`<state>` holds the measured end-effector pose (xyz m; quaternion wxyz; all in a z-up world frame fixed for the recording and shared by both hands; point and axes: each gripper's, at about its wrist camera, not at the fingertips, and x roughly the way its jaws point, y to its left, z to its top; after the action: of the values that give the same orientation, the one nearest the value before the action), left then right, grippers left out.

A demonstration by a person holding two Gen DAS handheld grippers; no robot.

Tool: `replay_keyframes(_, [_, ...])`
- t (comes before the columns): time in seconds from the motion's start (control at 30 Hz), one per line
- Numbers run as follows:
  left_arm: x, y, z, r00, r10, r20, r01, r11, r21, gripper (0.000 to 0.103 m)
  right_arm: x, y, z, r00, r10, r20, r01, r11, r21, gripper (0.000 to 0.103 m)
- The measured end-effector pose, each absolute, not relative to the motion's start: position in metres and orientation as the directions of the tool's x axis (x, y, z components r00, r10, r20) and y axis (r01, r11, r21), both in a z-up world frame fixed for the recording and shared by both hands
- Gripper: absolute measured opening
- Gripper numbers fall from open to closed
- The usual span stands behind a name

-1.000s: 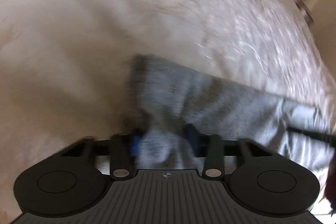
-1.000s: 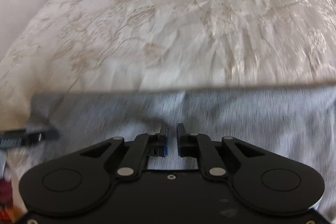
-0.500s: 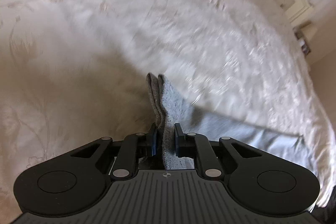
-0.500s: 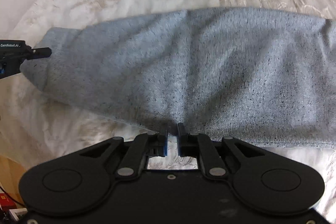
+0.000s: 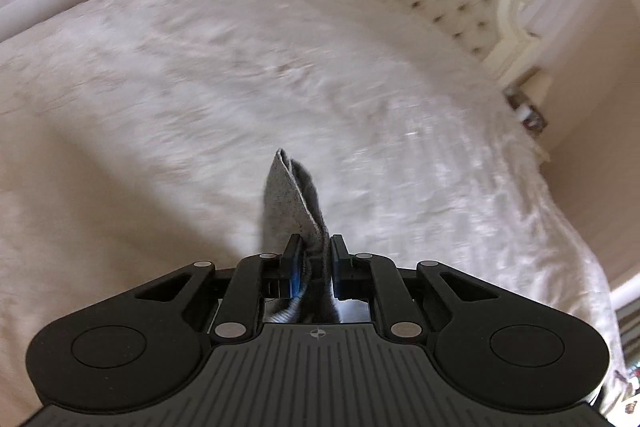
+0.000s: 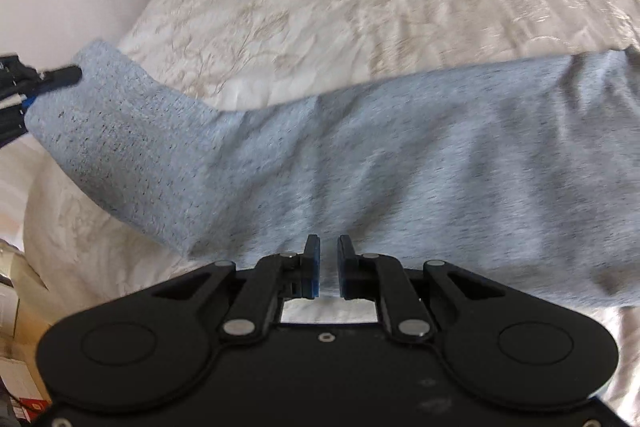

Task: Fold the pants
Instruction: 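Fold the held end over onto the sweatpants with the left tool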

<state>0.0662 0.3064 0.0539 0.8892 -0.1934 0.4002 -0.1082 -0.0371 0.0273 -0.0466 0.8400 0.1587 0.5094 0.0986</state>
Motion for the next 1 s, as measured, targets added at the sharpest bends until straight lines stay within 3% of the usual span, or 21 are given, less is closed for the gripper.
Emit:
replay_keyframes(0.03, [0.065,0.289,0.058,0.661,-0.364,-0.656,0.058,0.897,-0.439,0.001,-0.041,0.017,-0.045,0.467,0.331,-0.820,-0.001,0.928,0.373,0.012])
replay_keyframes(0.07, [0.064,0.271,0.058,0.662,-0.383,-0.644,0.078,0.890,-0.449,0.000,-0.044,0.006,-0.043,0.471,0.334,-0.816,0.002,0.925,0.380,0.012])
replay_keyframes(0.3, [0.060,0.151,0.024,0.588,-0.422,-0.690,0.141,0.893,-0.427,0.002,-0.051,-0.061,-0.039,0.488,0.330,-0.808,0.026,0.920,0.392,0.012])
replay_keyframes(0.43, [0.040,0.127,-0.009,0.538,-0.367,-0.759,0.133,0.926,-0.354,0.012,-0.044,-0.087,-0.042,0.480,0.346,-0.806,-0.002,0.919,0.393,0.015])
replay_keyframes(0.6, [0.022,0.151,-0.058,0.477,-0.263,-0.838,-0.003,0.953,-0.302,0.012,-0.016,-0.095,-0.036,0.465,0.397,-0.791,-0.083,0.909,0.408,0.033])
replay_keyframes(0.73, [0.020,0.184,-0.078,0.439,-0.217,-0.872,-0.104,0.952,-0.289,0.012,0.015,-0.076,-0.032,0.438,0.450,-0.778,-0.138,0.889,0.436,0.040])
replay_keyframes(0.8, [0.022,0.196,-0.084,0.430,-0.209,-0.878,-0.119,0.951,-0.284,0.016,0.031,-0.061,-0.031,0.422,0.472,-0.774,-0.162,0.879,0.448,0.047])
replay_keyframes(0.83, [0.024,0.202,-0.089,0.420,-0.206,-0.884,-0.123,0.952,-0.280,0.023,0.037,-0.054,-0.031,0.414,0.482,-0.772,-0.174,0.874,0.453,0.047])
replay_keyframes(1.0, [0.032,0.222,-0.112,0.326,-0.270,-0.906,-0.136,0.935,-0.328,0.024,0.069,-0.013,-0.040,0.372,0.506,-0.778,-0.206,0.862,0.462,0.057])
